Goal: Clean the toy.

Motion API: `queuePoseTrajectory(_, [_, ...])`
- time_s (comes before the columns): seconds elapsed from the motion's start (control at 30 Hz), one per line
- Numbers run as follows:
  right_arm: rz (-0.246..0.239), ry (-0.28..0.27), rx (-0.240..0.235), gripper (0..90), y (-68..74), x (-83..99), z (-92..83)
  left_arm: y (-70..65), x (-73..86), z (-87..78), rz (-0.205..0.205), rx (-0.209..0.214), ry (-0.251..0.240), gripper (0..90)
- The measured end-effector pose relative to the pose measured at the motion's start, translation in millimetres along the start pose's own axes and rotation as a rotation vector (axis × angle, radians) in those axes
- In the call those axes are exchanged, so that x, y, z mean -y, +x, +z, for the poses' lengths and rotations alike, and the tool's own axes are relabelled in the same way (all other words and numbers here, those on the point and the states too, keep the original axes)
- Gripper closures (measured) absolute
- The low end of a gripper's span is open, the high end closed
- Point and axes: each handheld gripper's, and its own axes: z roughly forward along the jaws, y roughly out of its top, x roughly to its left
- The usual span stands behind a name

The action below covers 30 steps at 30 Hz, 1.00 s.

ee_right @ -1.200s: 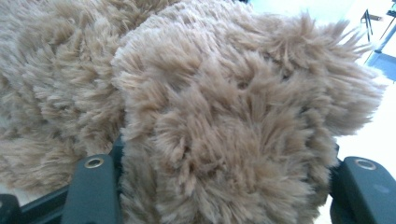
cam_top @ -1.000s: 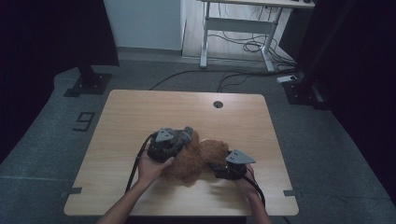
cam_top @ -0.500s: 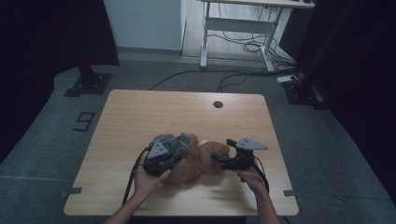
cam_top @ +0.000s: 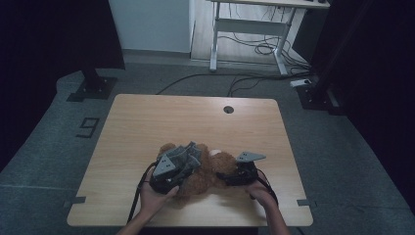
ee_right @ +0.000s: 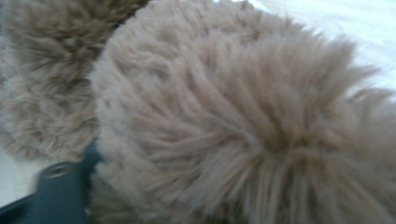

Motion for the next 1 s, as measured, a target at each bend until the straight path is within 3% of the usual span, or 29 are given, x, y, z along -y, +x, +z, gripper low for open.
queuePoseTrajectory(0.17, [-0.094,-0.028,0.086,38.0,10.7,-3.9,-0.2,1.1,-1.8,2.9,0.011,-0.035,-0.021,80.0])
queuePoseTrajectory(0.3, [-0.150,-0.055,0.194,40.9,12.5,-9.2,10.0,4.2,-8.5,14.1,0.032,-0.081,-0.031,80.1])
queuePoseTrajectory(0.47, [-0.163,-0.101,0.305,42.6,4.9,-16.5,21.1,22.9,-26.9,32.4,0.004,-0.101,-0.018,80.0])
queuePoseTrajectory(0.6, [-0.157,-0.137,0.376,42.8,1.6,-17.1,23.9,28.7,-34.1,40.2,-0.017,-0.110,-0.022,79.8])
queuePoseTrajectory(0.77, [-0.126,-0.169,0.329,42.1,0.6,-7.3,15.5,23.8,-43.3,25.8,-0.043,-0.068,-0.049,79.5])
queuePoseTrajectory(1.0, [-0.110,-0.207,0.258,37.9,2.0,1.7,0.1,13.4,-76.8,-5.6,-0.036,-0.037,-0.158,79.5])
